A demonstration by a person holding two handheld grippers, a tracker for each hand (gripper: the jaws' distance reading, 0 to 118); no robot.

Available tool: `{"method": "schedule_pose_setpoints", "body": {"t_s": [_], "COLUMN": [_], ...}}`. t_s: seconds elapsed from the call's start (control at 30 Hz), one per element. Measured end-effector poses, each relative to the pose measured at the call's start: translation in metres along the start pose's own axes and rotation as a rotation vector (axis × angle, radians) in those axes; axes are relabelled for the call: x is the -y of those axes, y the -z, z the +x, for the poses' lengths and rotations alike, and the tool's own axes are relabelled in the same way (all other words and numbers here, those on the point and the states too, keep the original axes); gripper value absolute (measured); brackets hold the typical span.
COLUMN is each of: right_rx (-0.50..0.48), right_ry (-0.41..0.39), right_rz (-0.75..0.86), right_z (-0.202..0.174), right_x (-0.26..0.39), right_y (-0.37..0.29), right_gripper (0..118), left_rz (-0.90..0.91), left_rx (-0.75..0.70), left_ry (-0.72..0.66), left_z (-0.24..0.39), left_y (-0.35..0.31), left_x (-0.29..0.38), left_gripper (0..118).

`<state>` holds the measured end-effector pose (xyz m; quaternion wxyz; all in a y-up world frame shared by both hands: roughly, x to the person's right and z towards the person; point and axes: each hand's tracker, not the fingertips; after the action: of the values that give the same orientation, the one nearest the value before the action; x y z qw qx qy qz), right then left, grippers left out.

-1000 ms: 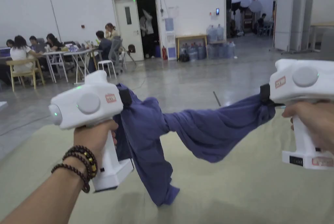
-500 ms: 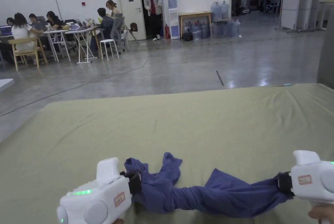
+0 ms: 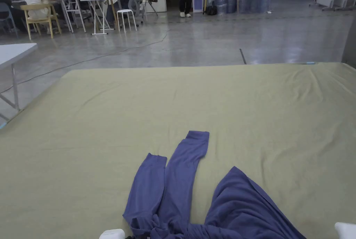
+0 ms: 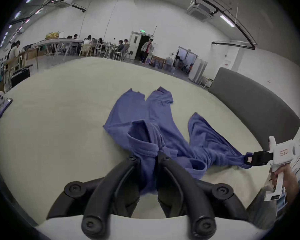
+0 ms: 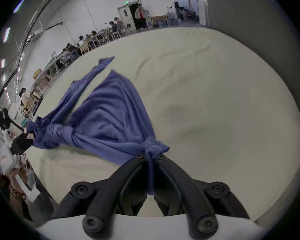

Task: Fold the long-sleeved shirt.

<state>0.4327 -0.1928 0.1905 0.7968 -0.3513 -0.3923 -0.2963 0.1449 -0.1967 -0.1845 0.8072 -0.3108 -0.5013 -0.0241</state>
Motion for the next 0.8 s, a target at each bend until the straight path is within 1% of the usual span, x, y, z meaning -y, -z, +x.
{"method": "schedule_pose_setpoints", "body": {"t_s": [0.1, 0.13, 0.17, 0.2, 0.23, 0.27, 0.33, 0.37, 0.4, 0.43, 0.47, 0.5, 0.53, 0.57, 0.6, 0.63, 0.7, 0.8], "right_rx": [0.003, 0.01, 0.019, 0.022, 0.038, 0.059, 0.071, 0.066, 0.065, 0.07, 0.08, 0.074, 0.065, 0.07, 0.096, 0.093, 0.081, 0.062], "right_ry": [-0.001, -0.013, -0.02, -0.025, -0.03, -0.038, -0.053, -0.065, -0.059, -0.059, -0.043, -0.024, -0.018, -0.019, -0.016, -0.021, -0.022, -0.007], "right_rz": [-0.006, -0.002, 0.003, 0.009, 0.027, 0.035, 0.048, 0.111, 0.094, 0.086, 0.088, 0.109, 0.125, 0.12, 0.133, 0.132, 0.131, 0.124], "right_z": [0.0, -0.001, -0.005, -0.007, -0.009, -0.009, -0.01, -0.008, -0.006, -0.013, -0.013, -0.011, -0.01, -0.009, -0.009, -0.008, -0.008, -0.007], "right_x": [0.008, 0.008, 0.006, 0.004, 0.002, 0.001, 0.0, -0.002, -0.003, -0.009, -0.011, -0.012, -0.012, -0.012, -0.012, -0.013, -0.013, -0.013], "right_y": [0.005, 0.006, 0.001, -0.001, -0.004, -0.007, -0.014, -0.023, -0.028, -0.04, -0.045, -0.051, -0.054, -0.05, -0.052, -0.053, -0.053, -0.052], "right_gripper": [6, 6, 20, 45, 86, 118, 118, 118, 118, 118, 113, 92, 46, 3, 3, 3, 3, 3], "left_rz": [0.003, 0.004, -0.004, -0.014, -0.013, -0.01, 0.009, 0.058, 0.032, 0.018, 0.009, 0.008, 0.009, 0.013, -0.018, -0.005, -0.027, -0.034], "left_rx": [0.003, -0.001, -0.006, -0.016, -0.024, -0.031, -0.02, -0.027, -0.032, -0.044, -0.049, -0.05, -0.049, -0.045, -0.095, -0.118, -0.057, -0.038], "left_ry": [-0.005, -0.003, -0.004, -0.013, -0.023, -0.033, -0.075, -0.082, -0.077, -0.083, -0.089, -0.087, -0.085, -0.076, -0.048, -0.04, -0.05, -0.041], "left_z": [-0.003, -0.003, -0.003, -0.002, -0.003, -0.005, -0.011, -0.013, -0.016, -0.018, -0.016, -0.017, -0.018, -0.017, -0.025, -0.027, -0.029, -0.01], "left_y": [-0.003, -0.003, -0.003, -0.004, -0.007, -0.01, -0.018, -0.021, -0.024, -0.025, -0.036, -0.04, -0.043, -0.045, -0.035, -0.034, -0.031, -0.034], "left_x": [0.004, 0.004, 0.003, 0.001, -0.001, -0.003, -0.004, -0.014, -0.02, -0.027, -0.028, -0.031, -0.034, -0.036, -0.035, -0.035, -0.036, -0.04], "left_gripper": [15, 18, 26, 52, 94, 118, 118, 118, 118, 118, 118, 118, 104, 49, 0, 0, 0, 0]}}
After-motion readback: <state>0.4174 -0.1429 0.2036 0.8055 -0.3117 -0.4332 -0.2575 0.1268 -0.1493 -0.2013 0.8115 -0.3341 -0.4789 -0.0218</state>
